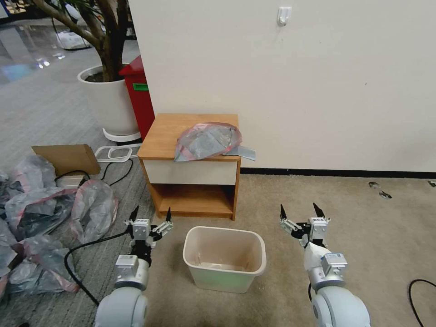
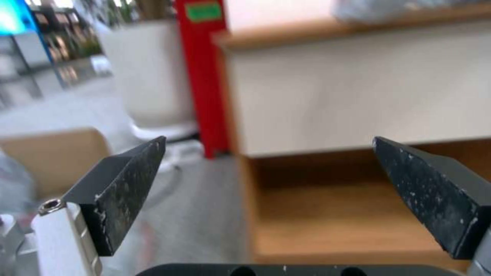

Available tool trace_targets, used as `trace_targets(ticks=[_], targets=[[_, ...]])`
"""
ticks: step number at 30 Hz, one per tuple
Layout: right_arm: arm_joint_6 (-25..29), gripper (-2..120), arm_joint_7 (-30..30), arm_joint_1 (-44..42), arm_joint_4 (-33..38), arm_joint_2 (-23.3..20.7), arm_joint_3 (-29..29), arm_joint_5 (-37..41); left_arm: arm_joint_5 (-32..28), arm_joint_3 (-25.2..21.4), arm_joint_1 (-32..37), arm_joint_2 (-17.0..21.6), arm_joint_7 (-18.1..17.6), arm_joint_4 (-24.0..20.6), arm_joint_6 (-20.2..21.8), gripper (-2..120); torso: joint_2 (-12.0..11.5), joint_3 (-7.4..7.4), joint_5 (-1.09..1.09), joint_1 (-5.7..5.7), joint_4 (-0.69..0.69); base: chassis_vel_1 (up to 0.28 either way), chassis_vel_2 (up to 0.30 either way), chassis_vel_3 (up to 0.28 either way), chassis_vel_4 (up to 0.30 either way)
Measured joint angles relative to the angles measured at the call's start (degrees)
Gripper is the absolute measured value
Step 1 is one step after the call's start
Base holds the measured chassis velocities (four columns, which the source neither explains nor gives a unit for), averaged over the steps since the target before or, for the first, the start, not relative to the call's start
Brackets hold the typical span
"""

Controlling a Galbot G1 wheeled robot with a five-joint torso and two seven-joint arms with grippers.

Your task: Pick up the garbage bag from the table and place it over the trash can.

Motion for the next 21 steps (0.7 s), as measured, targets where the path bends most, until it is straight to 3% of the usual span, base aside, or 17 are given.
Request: trace_targets(ticks=[2,4,5,11,14,16,18,19,21], targets=[[-0.6,100,0.0,-0.4,0.7,-0.1,-0.5,0.9,-1.2,-1.4,1.0,1.3,0.3,-0.7,-0.9,100,0.0,0.00,-0.01,0.00,0.01,0.000,0.000,0.000,0.000],[-2.1,100,-0.2,-0.6,1.9,-0.2,-2.0,3.5,-4.0,-4.9,3.3,4.2,0.8,-2.3,-3.1,100,0.0,0.00,0.11,0.00,0.05,0.000,0.000,0.000,0.000],[-2.9,100,-0.3,-0.4,2.1,-0.4,-2.8,5.3,-5.2,-5.6,4.0,5.0,1.1,-2.7,-3.7,100,0.0,0.01,0.04,0.00,0.06,0.000,0.000,0.000,0.000],[-3.3,100,-1.0,1.6,0.4,-1.6,-4.7,11.7,-8.3,-4.2,4.1,5.3,1.9,-2.8,-3.5,100,0.0,0.00,0.03,0.00,0.01,0.000,0.000,0.000,0.000],[-3.1,100,-0.7,6.7,-2.8,-2.7,-6.8,22.0,-8.6,-2.9,4.1,5.3,1.8,-2.5,-6.1,100,0.0,0.00,0.05,0.00,0.01,0.000,0.000,0.000,0.000],[-3.2,100,-0.5,7.9,-3.4,-2.8,-7.2,24.4,-8.6,-2.8,4.1,5.3,1.7,-2.5,-6.6,100,0.0,0.00,0.04,0.00,0.02,0.000,0.000,0.000,0.000],[-3.9,100,0.2,13.8,-6.5,-3.1,-9.2,35.2,-8.5,-2.7,4.3,5.3,1.5,-3.1,-7.6,100,0.0,0.01,0.04,0.00,0.02,0.000,0.000,0.000,0.000],[-3.9,100,0.2,13.8,-6.5,-3.1,-9.2,35.2,-8.5,-2.7,4.3,5.3,1.5,-3.1,-7.6,100,0.0,0.01,0.04,0.00,0.02,0.000,0.000,0.000,0.000],[-4.4,100,1.5,19.1,-10.3,-2.8,-10.9,45.2,-8.4,-3.3,4.6,5.4,1.3,-4.1,-7.6,100,0.0,0.01,0.05,0.00,0.02,0.000,0.000,0.000,0.000]])
